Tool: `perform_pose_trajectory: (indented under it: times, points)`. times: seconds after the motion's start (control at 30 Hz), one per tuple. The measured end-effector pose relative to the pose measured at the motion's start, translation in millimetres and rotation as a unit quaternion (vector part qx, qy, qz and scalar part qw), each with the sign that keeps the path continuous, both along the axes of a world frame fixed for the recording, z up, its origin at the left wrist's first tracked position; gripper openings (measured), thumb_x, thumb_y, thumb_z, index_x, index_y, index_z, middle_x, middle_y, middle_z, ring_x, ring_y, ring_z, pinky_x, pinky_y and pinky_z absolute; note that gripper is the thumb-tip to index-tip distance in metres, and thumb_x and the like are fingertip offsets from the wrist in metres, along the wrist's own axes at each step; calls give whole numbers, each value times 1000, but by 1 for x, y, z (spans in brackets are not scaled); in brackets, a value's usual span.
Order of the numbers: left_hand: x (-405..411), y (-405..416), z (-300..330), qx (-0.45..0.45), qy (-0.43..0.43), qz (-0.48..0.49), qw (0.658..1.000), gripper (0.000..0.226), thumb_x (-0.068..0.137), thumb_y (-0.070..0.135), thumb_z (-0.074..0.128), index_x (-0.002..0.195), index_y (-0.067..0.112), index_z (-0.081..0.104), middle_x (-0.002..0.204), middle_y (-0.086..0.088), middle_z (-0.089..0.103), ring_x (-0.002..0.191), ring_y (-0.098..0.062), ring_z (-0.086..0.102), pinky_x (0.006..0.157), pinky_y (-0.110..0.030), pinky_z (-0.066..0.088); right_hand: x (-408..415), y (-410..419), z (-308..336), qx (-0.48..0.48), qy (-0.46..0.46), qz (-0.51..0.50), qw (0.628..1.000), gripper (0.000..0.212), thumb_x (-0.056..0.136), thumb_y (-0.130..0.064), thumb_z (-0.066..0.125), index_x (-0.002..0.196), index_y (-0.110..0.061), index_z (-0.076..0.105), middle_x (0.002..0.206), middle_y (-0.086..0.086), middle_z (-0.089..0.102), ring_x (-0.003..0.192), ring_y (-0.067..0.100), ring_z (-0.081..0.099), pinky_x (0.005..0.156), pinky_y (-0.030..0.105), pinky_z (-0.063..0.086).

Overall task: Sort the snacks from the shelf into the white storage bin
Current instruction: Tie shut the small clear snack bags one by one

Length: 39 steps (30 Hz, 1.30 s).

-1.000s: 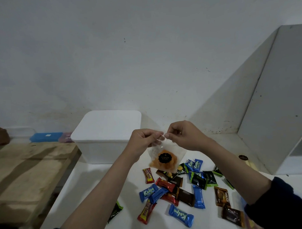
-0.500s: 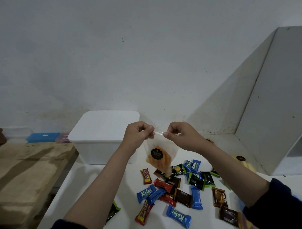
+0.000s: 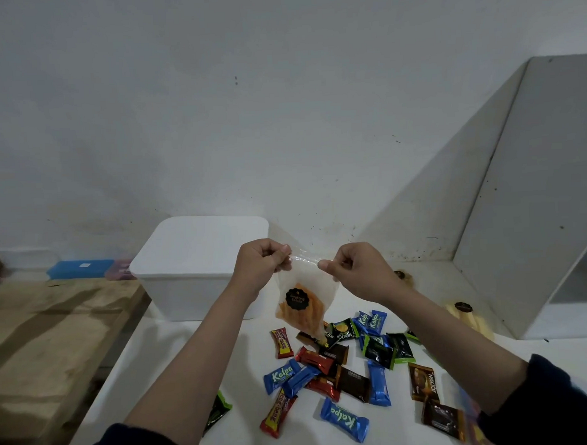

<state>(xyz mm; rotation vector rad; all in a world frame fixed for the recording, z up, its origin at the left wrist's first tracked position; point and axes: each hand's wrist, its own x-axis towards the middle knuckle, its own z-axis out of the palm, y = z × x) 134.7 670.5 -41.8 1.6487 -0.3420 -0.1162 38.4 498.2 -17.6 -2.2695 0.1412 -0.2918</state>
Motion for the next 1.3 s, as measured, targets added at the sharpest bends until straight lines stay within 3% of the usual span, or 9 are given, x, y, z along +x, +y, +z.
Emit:
perform_pose_trajectory:
  times: [0.17, 0.43, 0.5, 0.6, 0.77, 0.9, 1.03, 1.13, 1.3]
  points:
    - [-4, -2, 1, -28, 18, 5, 999, 14, 87, 8, 65, 72, 7, 65, 54, 4, 66, 51, -7, 63, 59, -19, 50, -2, -3, -1, -67, -25, -31, 997, 44, 82, -43, 68, 65, -5, 54, 56, 2, 52, 52, 14, 45, 51, 25, 35]
    - [-10, -7, 0, -33, 16, -3, 999, 11, 86, 10, 66, 76, 6, 67, 56, 4, 65, 51, -5, 62, 60, -21, 46, -2, -16, -3, -114, -32, -12, 993, 53, 78, -50, 69, 55, -8, 47, 64, 22, 65, 54, 20, 49, 53, 28, 37]
    - [-11, -6, -1, -17, 7, -15, 1000, 10, 87, 10, 65, 76, 8, 67, 57, 4, 65, 52, -5, 63, 61, -21, 45, -3, -19, 0, -108, -11, 17, 994, 51, 77, -50, 70, 57, -7, 51, 57, 16, 61, 49, 13, 45, 51, 25, 34]
    - [-13, -5, -1, 19, -23, -63, 998, 10, 87, 6, 64, 77, 8, 67, 60, 3, 65, 53, -6, 63, 59, -17, 46, -5, -22, 6, 2, 39, 82, 996, 33, 83, -38, 69, 72, -6, 65, 60, 2, 62, 49, 1, 52, 53, 18, 40]
    - [-20, -8, -3, 21, -46, -91, 995, 14, 87, 1, 62, 75, 9, 66, 63, -3, 64, 55, -7, 61, 57, -13, 46, -4, -24, 1, 158, 109, 124, 974, 14, 87, -13, 67, 85, 0, 69, 67, 5, 70, 65, 14, 67, 62, 28, 55]
    - [-21, -10, -12, 27, -44, -89, 995, 17, 86, 4, 64, 73, 16, 68, 63, 2, 66, 62, -12, 61, 62, -22, 47, -5, -22, -5, 202, 134, 126, 962, 12, 86, -13, 68, 87, -1, 70, 76, 10, 69, 71, 20, 67, 62, 32, 55]
    - [-25, -18, -20, 56, -53, -21, 997, 4, 83, 18, 70, 81, 21, 68, 83, 5, 67, 72, -8, 60, 70, -25, 50, -4, -19, -11, 224, 135, 103, 960, 12, 87, -9, 65, 85, 2, 68, 77, 15, 65, 70, 21, 63, 56, 27, 54]
    - [-33, -27, -25, 90, 15, 55, 994, 19, 84, 31, 69, 90, 13, 65, 86, 0, 68, 77, -18, 67, 71, -36, 58, -2, -17, -21, 235, 123, 56, 963, 11, 87, -10, 65, 77, -6, 67, 76, 12, 66, 71, 20, 63, 51, 25, 50]
    - [-48, -35, -21, 61, 200, -45, 977, 36, 90, 38, 60, 97, 3, 66, 86, -12, 74, 73, -21, 74, 58, -24, 57, -3, -17, -34, 239, 135, 43, 961, 16, 87, -17, 66, 89, -2, 68, 79, 6, 67, 72, 12, 65, 54, 20, 51]
